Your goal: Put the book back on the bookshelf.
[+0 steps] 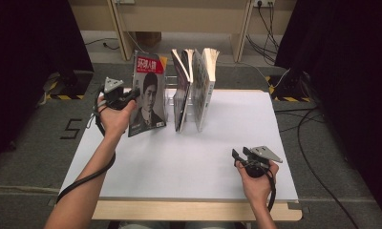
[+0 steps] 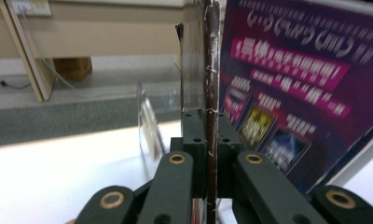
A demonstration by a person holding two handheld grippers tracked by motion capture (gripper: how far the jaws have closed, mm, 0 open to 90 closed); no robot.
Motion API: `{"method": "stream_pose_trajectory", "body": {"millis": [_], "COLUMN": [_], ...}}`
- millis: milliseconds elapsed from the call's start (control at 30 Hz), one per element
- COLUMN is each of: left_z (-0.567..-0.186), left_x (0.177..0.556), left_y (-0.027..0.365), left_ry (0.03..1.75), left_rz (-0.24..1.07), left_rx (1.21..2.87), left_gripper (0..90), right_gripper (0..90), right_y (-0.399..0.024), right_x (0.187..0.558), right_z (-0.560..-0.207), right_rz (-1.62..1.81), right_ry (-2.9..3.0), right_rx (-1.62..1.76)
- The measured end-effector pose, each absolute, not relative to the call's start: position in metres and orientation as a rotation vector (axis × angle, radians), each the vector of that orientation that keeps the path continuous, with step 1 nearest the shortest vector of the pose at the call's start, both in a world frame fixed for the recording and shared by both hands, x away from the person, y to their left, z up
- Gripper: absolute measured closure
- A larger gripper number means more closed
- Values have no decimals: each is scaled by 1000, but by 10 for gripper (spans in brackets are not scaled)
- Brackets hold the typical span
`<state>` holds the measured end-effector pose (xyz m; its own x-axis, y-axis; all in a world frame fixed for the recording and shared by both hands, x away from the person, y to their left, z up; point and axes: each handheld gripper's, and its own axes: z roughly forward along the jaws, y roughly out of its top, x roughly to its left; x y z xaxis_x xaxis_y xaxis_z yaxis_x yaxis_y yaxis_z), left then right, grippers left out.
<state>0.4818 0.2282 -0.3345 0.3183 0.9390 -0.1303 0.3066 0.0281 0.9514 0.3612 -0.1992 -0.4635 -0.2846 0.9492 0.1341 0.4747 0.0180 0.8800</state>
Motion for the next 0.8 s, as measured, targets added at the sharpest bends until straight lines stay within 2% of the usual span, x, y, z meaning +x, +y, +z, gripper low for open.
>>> {"method": "stream_pose_trajectory", "body": {"millis": [467, 800], "left_z": [-320, -332], "left_x": [500, 517], "left_y": [214, 204], "left_ry": [1159, 1147], "left_rz": [818, 867], "left_rx": [1397, 1351], "left_gripper": [867, 866], "right_gripper": [528, 529], "right_y": [-202, -203], "right_x": [359, 360], "right_z": [-464, -465], "right_rz": [1224, 1221], "right_ry": [1775, 1777], "right_rx": [1443, 1443]}}
